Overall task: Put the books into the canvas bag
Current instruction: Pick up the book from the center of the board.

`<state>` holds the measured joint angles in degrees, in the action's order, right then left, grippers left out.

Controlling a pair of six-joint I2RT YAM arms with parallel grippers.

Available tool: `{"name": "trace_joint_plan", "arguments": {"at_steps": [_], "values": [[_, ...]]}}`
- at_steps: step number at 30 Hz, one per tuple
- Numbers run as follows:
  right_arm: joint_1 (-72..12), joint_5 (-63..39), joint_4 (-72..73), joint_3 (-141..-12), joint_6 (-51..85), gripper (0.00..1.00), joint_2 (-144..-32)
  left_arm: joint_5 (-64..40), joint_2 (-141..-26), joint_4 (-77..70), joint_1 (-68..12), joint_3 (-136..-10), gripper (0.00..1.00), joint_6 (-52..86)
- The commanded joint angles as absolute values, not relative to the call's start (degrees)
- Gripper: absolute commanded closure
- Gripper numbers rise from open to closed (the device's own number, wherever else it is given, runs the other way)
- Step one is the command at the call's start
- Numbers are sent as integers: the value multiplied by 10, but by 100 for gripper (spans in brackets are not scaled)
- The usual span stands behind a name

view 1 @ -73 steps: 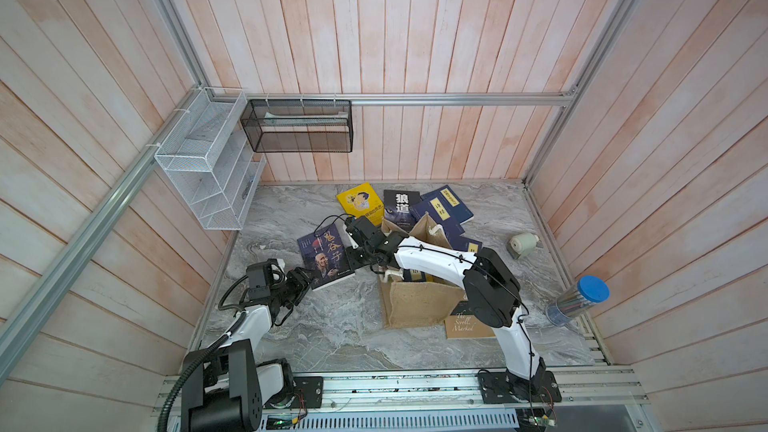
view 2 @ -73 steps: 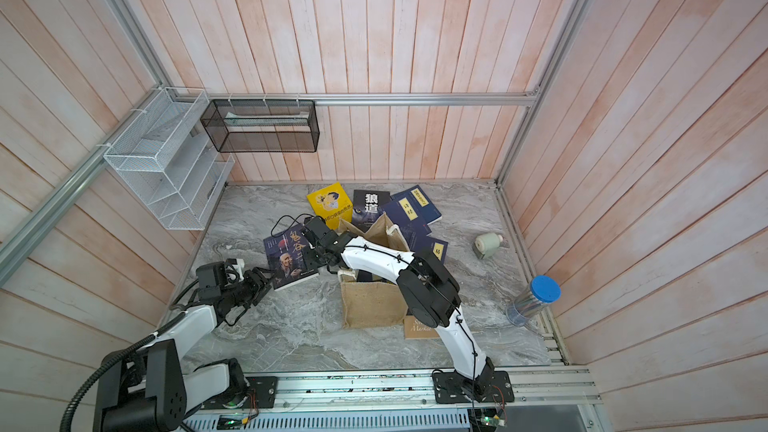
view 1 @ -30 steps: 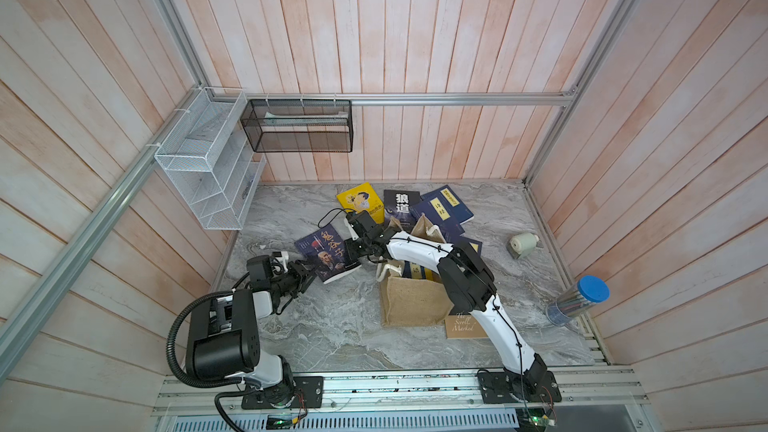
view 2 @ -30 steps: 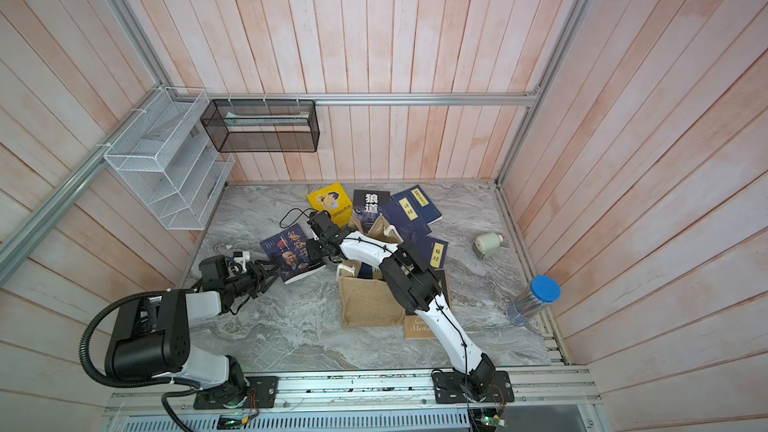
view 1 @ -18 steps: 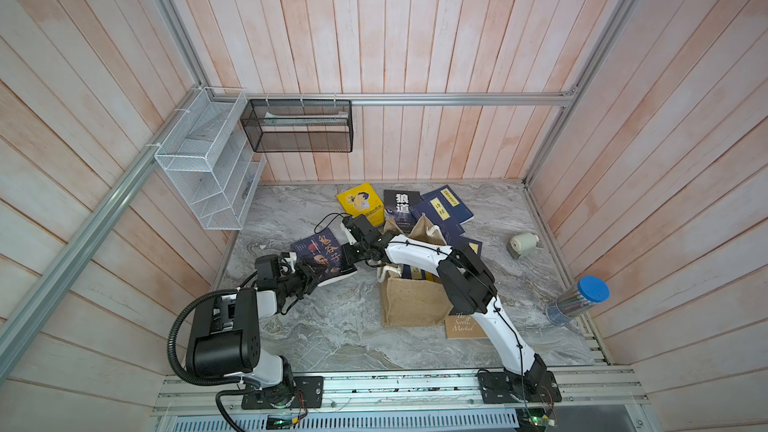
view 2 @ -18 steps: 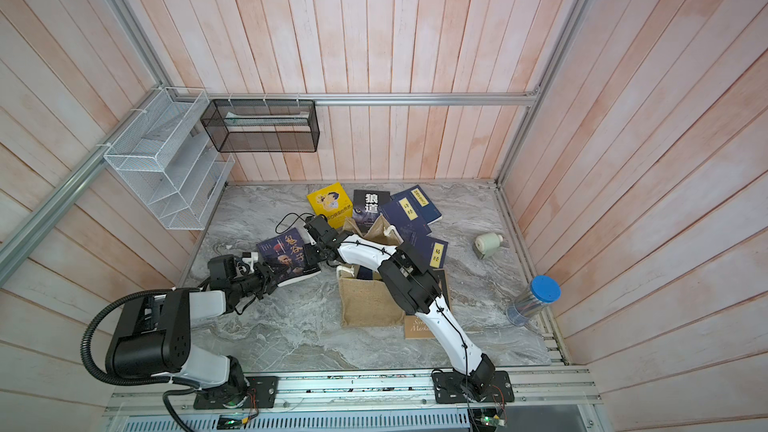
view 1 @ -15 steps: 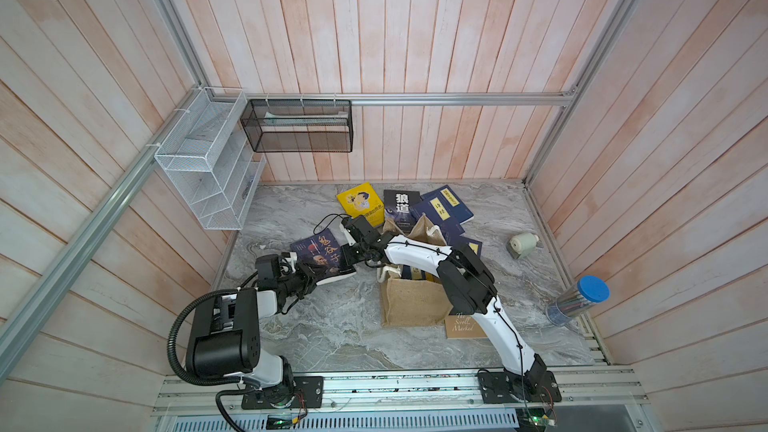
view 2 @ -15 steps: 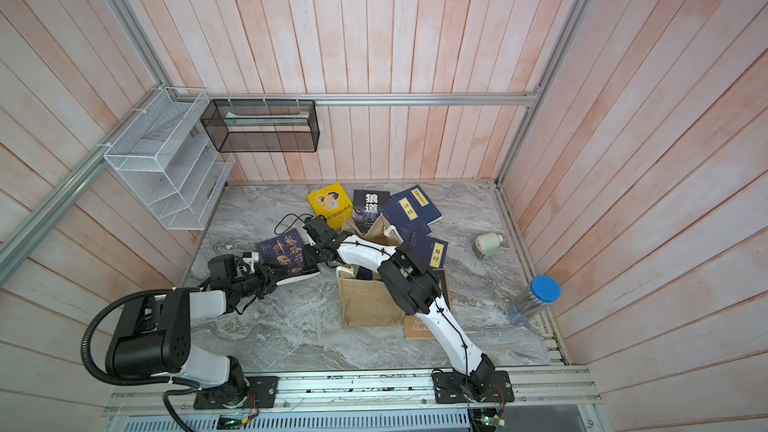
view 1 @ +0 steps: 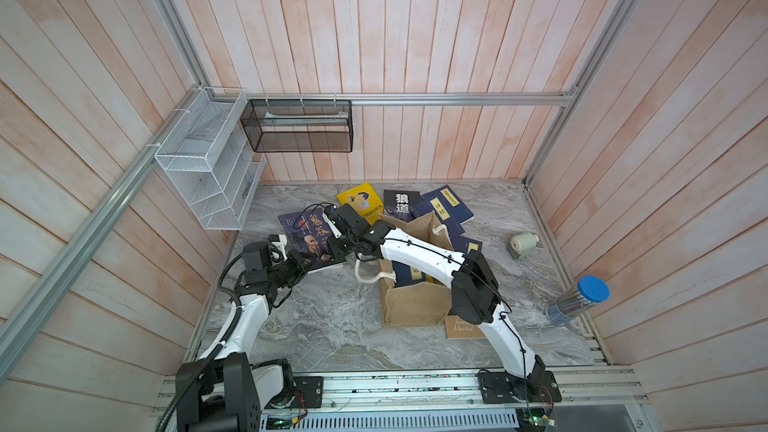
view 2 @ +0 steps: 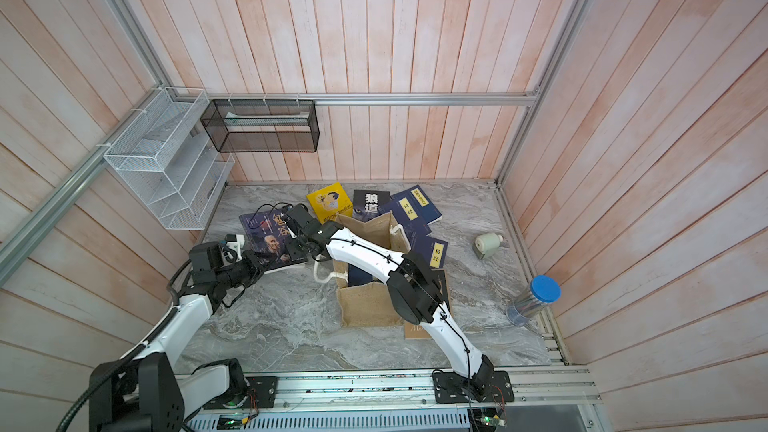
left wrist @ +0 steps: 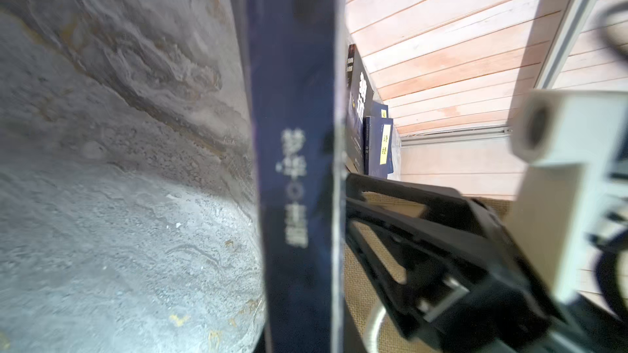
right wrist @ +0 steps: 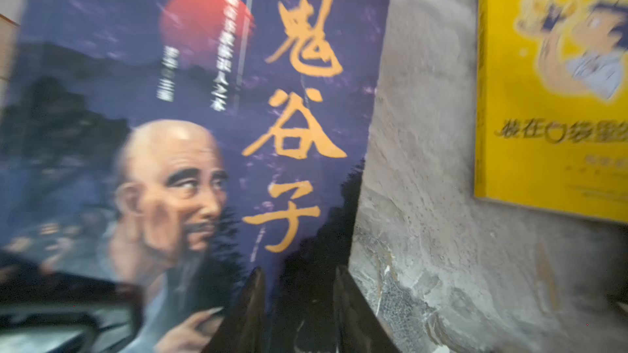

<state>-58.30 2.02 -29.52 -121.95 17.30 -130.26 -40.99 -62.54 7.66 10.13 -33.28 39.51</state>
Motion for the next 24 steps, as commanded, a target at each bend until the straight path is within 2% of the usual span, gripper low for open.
{"name": "trace_joint_plan", "arguments": {"at_steps": [1, 7, 11, 17, 24], "values": [[-608, 63, -311, -1245, 144, 61, -1237, -395, -559, 171, 108, -382, 99, 317], [-635, 74, -286, -1226, 145, 58, -1166, -409, -456, 262, 109, -436, 99, 282], [-634, 78, -247, -1169, 165, 55, -1094, -474, -404, 254, 109, -448, 100, 302], [-608, 45, -166, -1020, 210, 42, -957, -579, -372, 137, 79, -449, 100, 411], [-533, -52, -90, -837, 310, 36, -799, -626, -325, -78, 27, -418, 100, 552]]}}
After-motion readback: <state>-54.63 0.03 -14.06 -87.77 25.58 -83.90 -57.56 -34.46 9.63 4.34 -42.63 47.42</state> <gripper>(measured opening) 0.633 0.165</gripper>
